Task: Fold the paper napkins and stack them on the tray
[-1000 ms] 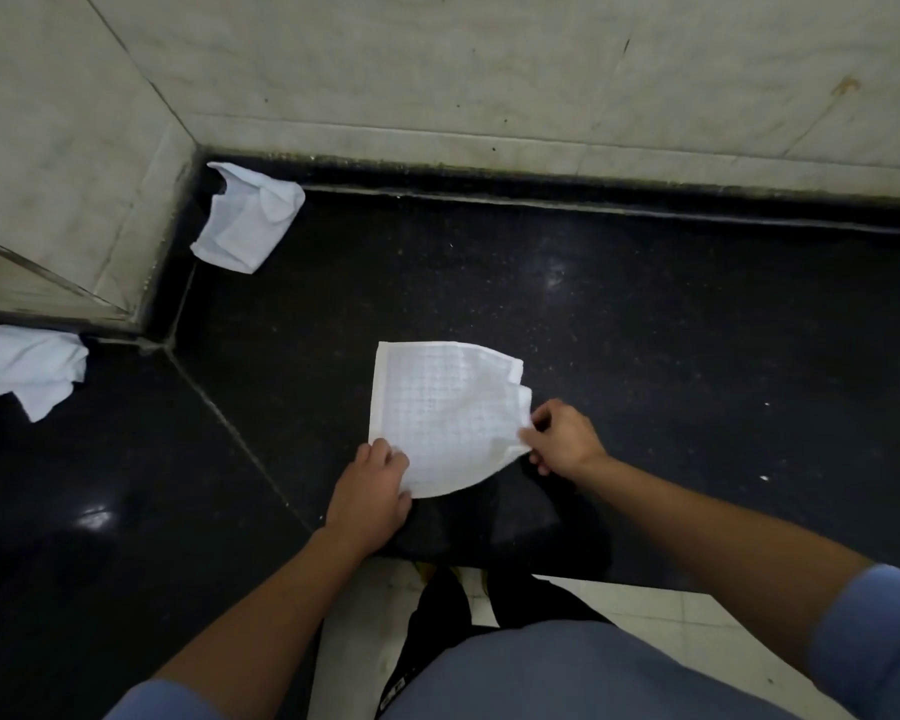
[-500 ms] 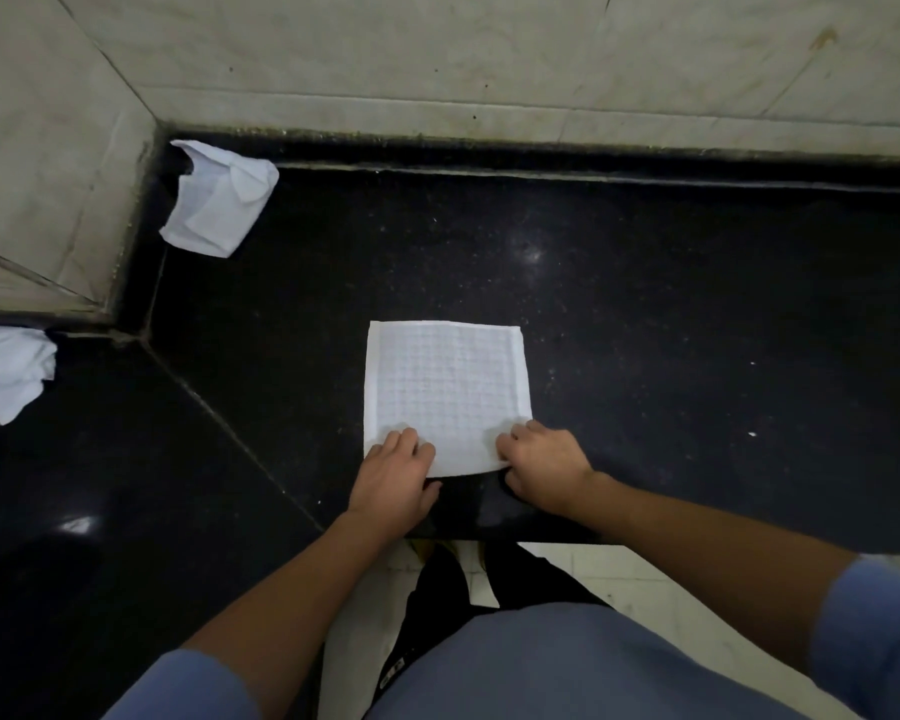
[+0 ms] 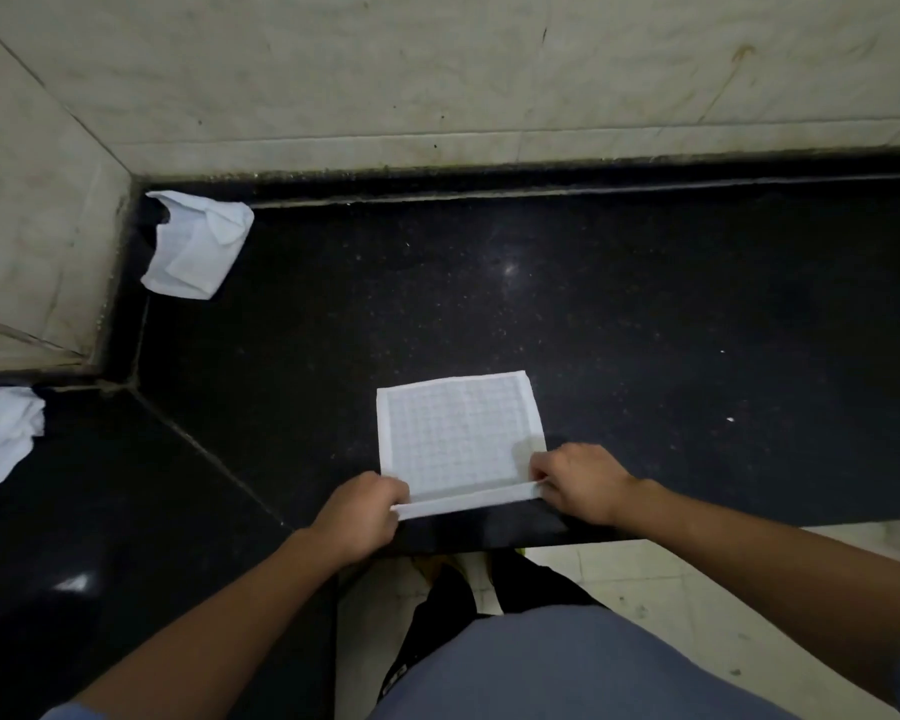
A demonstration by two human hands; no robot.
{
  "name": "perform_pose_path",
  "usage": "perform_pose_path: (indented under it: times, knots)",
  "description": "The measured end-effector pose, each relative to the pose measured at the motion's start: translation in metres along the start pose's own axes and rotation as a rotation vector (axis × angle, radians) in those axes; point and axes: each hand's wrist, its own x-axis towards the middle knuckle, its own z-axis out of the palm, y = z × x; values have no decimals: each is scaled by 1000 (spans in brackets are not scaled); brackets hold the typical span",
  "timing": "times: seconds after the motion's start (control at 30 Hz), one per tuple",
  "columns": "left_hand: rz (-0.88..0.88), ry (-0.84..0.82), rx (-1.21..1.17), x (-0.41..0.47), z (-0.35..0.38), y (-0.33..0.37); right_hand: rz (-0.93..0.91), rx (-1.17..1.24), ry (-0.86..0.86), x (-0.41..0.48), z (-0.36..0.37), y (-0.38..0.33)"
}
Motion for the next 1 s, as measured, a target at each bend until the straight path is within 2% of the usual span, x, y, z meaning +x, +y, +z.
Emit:
perform_pose_path:
  times: [0.2, 0.37, 0.63, 0.77, 0.83, 0.93, 1.0]
  knots:
    - [-114, 290, -232, 39, -55, -17, 208, 268, 252, 33, -44, 21]
    - [-253, 272, -251, 79, -64, -27, 295, 283, 238, 78, -56, 26]
    - [-345, 317, -257, 110, -55, -35, 391, 199, 230, 102, -43, 30]
    - [-365, 428, -113, 95, -51, -29, 327, 88, 349, 84, -41, 27]
    - [-238, 462, -1, 82, -45, -18, 203, 69, 413, 73, -36, 17]
    - [-51, 295, 88, 64, -25, 3, 9, 125, 241, 61, -20, -12]
    - [-79, 199, 101, 54, -11, 3, 4, 127, 132, 55, -7, -18]
